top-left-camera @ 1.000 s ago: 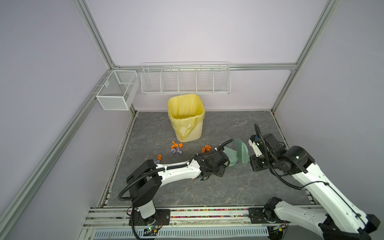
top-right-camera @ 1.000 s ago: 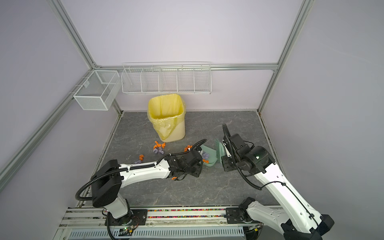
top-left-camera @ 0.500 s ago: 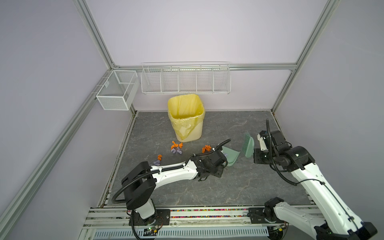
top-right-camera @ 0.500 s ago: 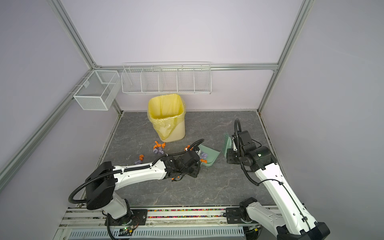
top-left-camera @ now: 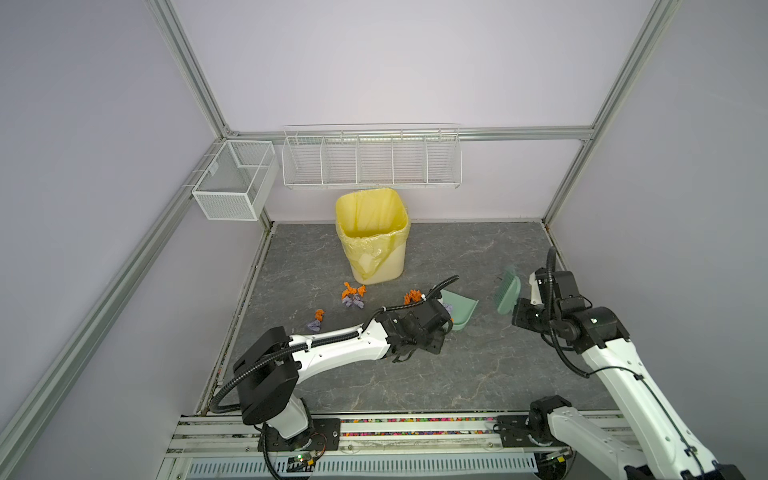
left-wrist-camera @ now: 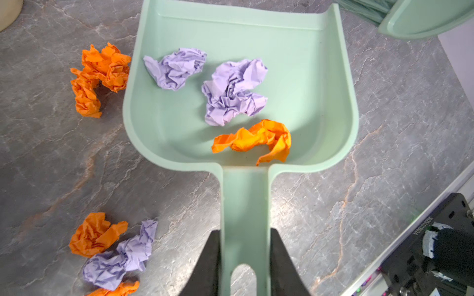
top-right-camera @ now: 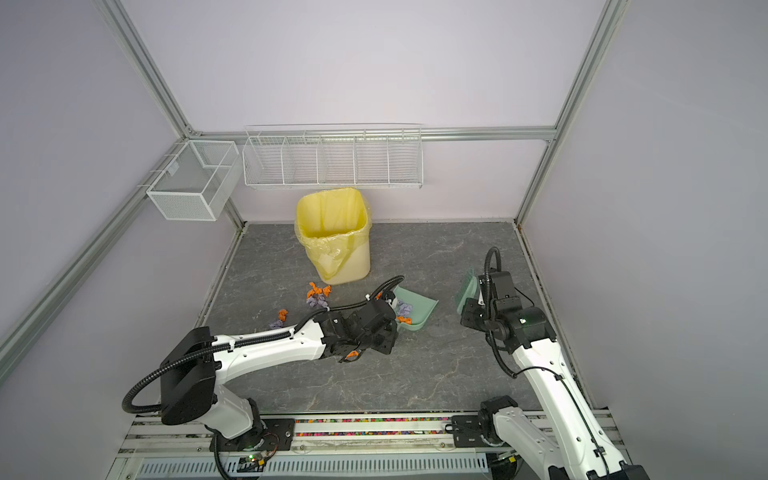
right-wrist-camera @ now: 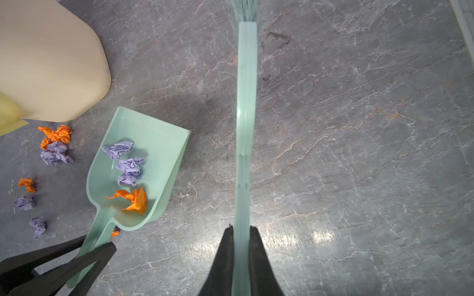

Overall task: Sweep away the paper scraps from the table
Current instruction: 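Lift the brush away from the dustpan with the right gripper, then carry the loaded dustpan up to the yellow bin with the left gripper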

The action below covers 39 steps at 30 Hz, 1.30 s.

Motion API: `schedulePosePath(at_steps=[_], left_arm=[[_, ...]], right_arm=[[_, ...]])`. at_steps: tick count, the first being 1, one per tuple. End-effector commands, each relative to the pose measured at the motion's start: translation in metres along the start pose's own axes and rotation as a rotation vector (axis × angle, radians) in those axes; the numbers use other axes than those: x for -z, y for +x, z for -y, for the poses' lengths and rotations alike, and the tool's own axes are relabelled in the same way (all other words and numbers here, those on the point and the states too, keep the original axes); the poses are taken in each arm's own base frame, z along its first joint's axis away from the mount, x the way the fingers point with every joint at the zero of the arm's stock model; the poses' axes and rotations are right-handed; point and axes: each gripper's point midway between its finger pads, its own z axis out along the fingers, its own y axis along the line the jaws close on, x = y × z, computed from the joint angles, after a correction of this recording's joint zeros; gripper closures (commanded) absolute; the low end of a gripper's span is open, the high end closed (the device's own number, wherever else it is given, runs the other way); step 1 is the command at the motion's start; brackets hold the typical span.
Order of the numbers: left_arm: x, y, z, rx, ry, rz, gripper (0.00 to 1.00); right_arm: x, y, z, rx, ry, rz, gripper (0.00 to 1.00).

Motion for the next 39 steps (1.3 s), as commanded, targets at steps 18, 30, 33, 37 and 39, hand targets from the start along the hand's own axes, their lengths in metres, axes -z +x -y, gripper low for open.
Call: schedulePosePath(at_steps=[18,30,33,37,39], left_arm=[[0.053,-0.044,0.013,0.017,0.009,0.038,1.0],[0.088,-0.081,0.005,0.037,0.022,0.144,1.0],[0.094,-0.087,0.005,0.036,0.017,0.16,1.0],[0.102,-0.094,0.008,0.032,0.029,0.174,1.0],[0.107,-0.098,0.008,0.034,0.029,0.187,1.0]], right_arm=[[-0.038,0.032,-0.016,-0.048,-0.18,-0.036,0.93],[-0.032,0.037,-0.011,-0.01,-0.163,-0.018,0.93],[-0.031,0.038,-0.011,-0.004,-0.167,-0.014,0.93],[-0.031,0.04,-0.01,0.002,-0.163,-0.02,0.93],[-0.03,0.041,-0.011,0.005,-0.165,-0.019,0.93]])
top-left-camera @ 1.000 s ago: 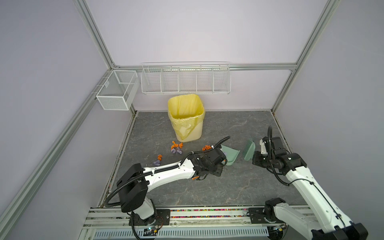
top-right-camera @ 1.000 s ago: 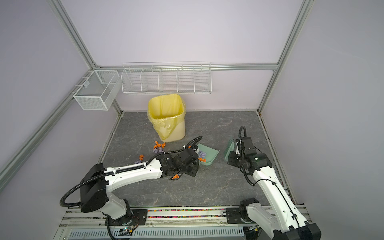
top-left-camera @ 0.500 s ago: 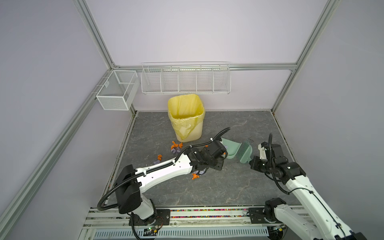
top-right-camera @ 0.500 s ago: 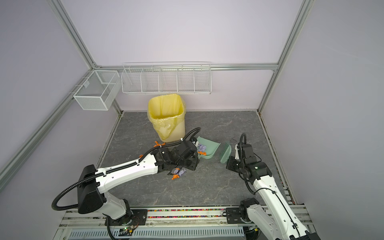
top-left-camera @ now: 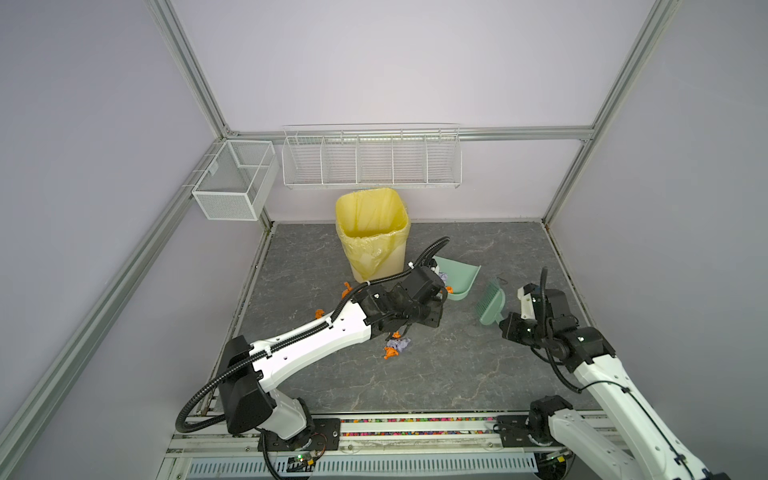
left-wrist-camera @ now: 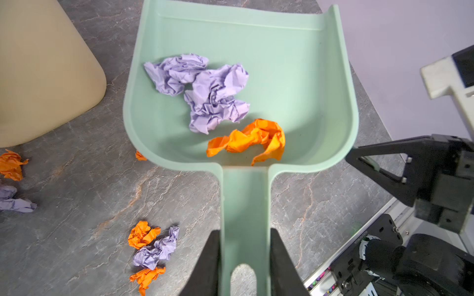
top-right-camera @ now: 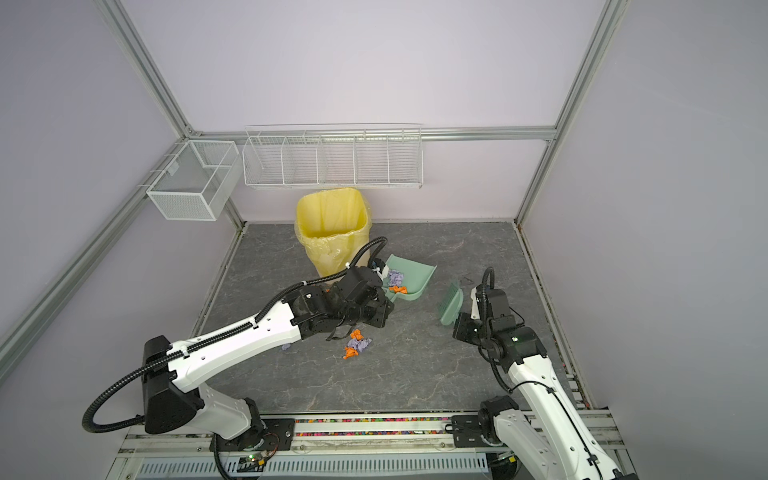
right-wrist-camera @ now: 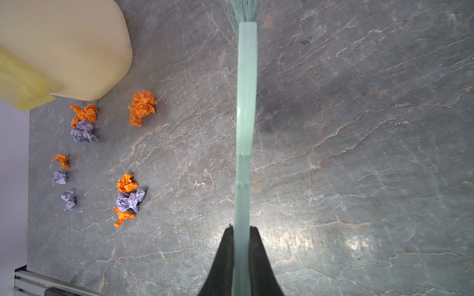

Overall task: Sweep away the paper scraps from the table
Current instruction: 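Carry the loaded dustpan up to the yellow bin with the left gripper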

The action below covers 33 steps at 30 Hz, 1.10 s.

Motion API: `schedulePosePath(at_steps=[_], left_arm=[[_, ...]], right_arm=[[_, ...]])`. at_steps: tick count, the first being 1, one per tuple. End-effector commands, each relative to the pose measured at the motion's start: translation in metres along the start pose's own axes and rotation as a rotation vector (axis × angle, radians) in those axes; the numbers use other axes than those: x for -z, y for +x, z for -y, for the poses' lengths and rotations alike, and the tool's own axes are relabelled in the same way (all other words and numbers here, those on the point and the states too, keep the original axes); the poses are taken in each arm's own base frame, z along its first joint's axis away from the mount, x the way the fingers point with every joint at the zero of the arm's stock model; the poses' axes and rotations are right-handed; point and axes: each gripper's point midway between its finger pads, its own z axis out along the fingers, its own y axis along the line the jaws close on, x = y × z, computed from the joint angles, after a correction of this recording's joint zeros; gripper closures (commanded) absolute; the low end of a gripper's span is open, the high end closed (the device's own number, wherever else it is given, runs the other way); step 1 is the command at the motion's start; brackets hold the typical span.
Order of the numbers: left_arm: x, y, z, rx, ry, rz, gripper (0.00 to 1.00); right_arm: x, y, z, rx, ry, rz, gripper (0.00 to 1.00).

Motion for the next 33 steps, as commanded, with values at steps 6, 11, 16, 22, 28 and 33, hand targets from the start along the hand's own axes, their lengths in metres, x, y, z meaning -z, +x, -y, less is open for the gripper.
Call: schedulePosePath(at_steps=[6,11,16,22,28,33], left_arm=[[0.031,-0.031,0.004,-0.027,0.008,0.076,1.0],[0.045,-0.048,0.002,-0.024,0.012,0.101,1.0],[0.057,-0.065,-0.004,-0.013,0.014,0.123,1.0],[0.073,-0.098,-0.018,0.043,0.029,0.19,1.0],[0.078,-0.12,-0.035,0.092,0.045,0.212,1.0],[0.081,-0.13,-0.052,0.143,0.059,0.219,1.0]], right_arm=[[0.001,0.003,-0.001,0.03,-0.008,0.005,0.93],[0.001,0.005,-0.002,0.036,-0.007,0.003,0.93],[0.001,0.006,-0.002,0.043,-0.005,0.003,0.93],[0.001,0.005,-0.004,0.05,-0.01,0.005,0.93],[0.001,0.006,-0.004,0.059,-0.004,0.004,0.93],[0.0,0.008,-0.003,0.063,-0.001,0.001,0.93]])
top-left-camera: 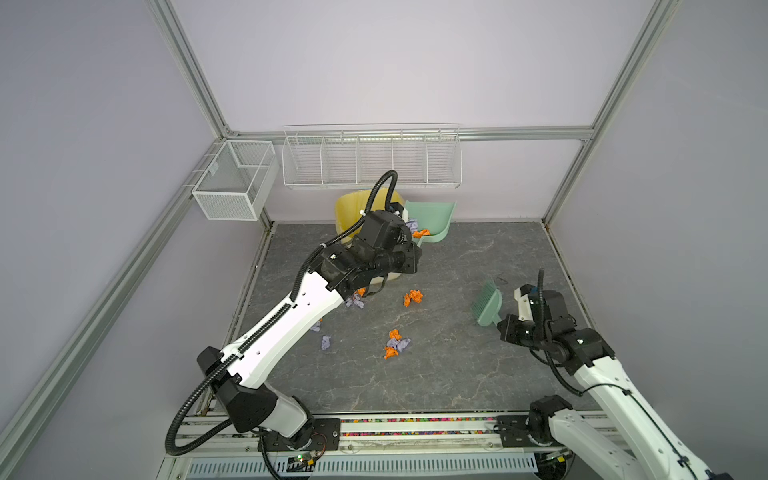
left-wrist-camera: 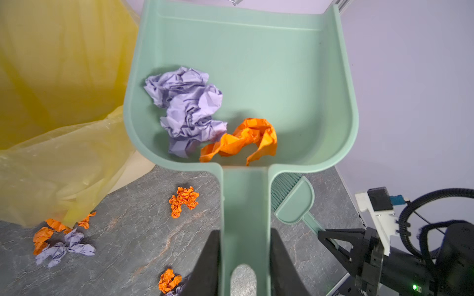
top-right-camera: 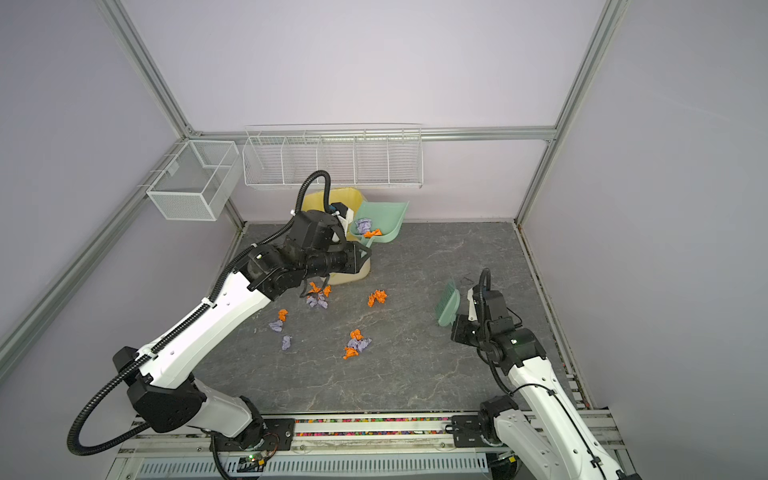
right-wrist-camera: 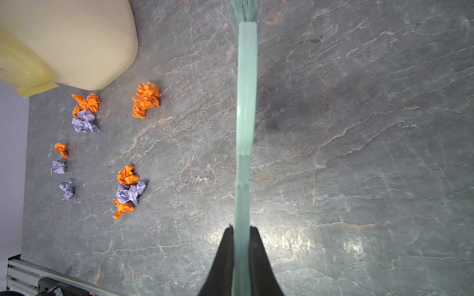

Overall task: Sweep away the paper scraps from the table
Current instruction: 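Carry the loaded dustpan up to the yellow bin with the left gripper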

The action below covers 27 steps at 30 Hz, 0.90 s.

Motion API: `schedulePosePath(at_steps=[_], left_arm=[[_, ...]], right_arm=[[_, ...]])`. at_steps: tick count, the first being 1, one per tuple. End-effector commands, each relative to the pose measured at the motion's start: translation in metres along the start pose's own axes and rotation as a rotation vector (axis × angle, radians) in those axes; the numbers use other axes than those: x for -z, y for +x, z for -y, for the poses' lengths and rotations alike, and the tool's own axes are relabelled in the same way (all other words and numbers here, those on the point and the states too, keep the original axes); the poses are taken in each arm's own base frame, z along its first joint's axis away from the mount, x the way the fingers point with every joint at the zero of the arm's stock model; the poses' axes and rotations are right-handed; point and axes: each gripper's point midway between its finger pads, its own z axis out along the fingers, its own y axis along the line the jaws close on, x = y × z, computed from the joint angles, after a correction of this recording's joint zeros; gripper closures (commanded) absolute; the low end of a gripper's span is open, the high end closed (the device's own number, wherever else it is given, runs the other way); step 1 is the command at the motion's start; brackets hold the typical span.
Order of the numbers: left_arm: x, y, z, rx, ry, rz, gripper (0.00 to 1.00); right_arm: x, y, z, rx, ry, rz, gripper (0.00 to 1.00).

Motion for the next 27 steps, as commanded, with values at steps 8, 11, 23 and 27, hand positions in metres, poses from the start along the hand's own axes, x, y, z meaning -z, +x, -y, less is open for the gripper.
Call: schedulePosePath(at_steps=[8,11,23,27], left_arm=[[0.008,-0.024,-0.025,0.111,0.055,0.012,1.0],[0.01,-0.031,-0.034,0.152,0.074,0.022,1.0],[0.018,-0.043,-0.076,0.339,0.167,0.057,1.0],[0.014,-0.043,-0.09,0.407,0.213,0.051,1.0]], right_arm=[[-0.001,0.003,-0.002,0.024,0.003,-0.005,0.93],[-0.001,0.004,-0.002,0.028,0.009,-0.007,0.93],[-0.002,0.005,-0.006,0.042,0.012,-0.011,0.93],[-0.002,0.004,-0.009,0.044,0.006,-0.013,0.93]])
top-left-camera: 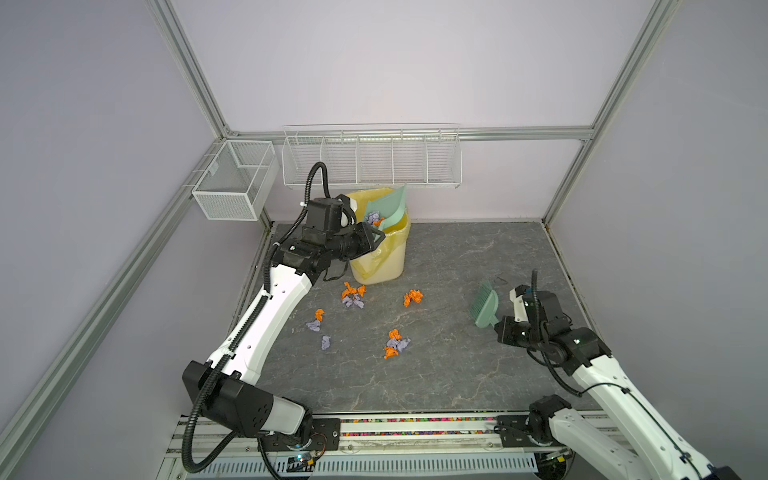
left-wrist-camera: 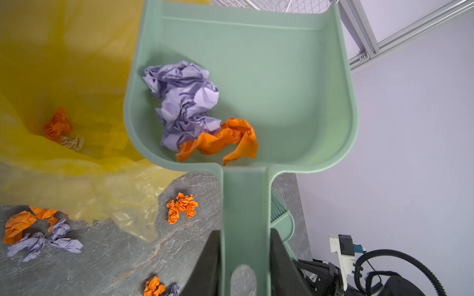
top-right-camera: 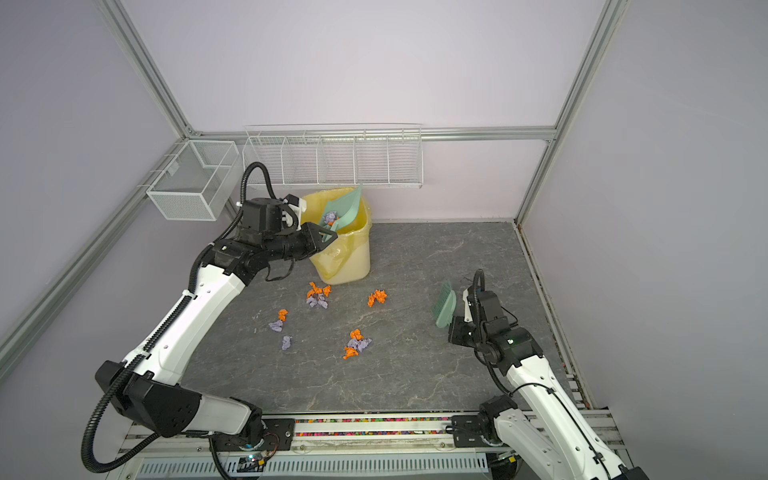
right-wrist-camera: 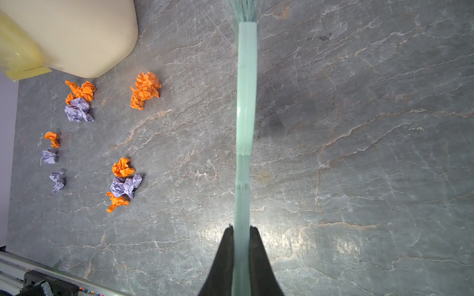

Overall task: Sweep away the paper scraps from the table
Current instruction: 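Carry the loaded dustpan up to the yellow bin with the left gripper, then tilt the dustpan over the yellow bin with the left gripper to empty it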

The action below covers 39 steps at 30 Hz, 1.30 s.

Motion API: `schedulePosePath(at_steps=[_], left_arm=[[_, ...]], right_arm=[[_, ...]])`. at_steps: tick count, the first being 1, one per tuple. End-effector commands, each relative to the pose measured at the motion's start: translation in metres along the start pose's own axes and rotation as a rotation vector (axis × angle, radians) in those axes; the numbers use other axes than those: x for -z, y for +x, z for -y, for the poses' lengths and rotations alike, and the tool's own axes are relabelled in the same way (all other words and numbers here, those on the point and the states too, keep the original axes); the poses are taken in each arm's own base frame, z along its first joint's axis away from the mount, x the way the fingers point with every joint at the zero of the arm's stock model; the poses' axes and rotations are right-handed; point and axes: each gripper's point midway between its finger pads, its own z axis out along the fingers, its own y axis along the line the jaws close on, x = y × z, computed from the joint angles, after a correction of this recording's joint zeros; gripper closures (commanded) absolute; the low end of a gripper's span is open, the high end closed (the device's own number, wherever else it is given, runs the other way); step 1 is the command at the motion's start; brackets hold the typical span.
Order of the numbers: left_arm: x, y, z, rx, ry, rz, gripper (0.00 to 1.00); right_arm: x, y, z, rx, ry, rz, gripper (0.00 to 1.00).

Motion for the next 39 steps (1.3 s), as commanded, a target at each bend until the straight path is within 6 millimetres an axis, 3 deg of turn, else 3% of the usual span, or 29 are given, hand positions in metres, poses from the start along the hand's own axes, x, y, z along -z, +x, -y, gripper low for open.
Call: schedulePosePath(at_steps=[1,10,39], left_arm=[[0.007,-0.01,0.009,0.049,0.122,0.008,1.0],[0.004,-0.017,-0.012,0.162,0.189,0.018,1.0],[0.021,-0.037,-0.016,0.335,0.404,0.036,1.0]], right_arm=[[0.002,-0.003,-0.003,-0.003,0.002,0.007,0.93],[0.002,-0.005,-0.005,0.009,0.004,0.004,0.93],[0.004,-0.003,-0.008,0.019,0.004,0.002,0.93]])
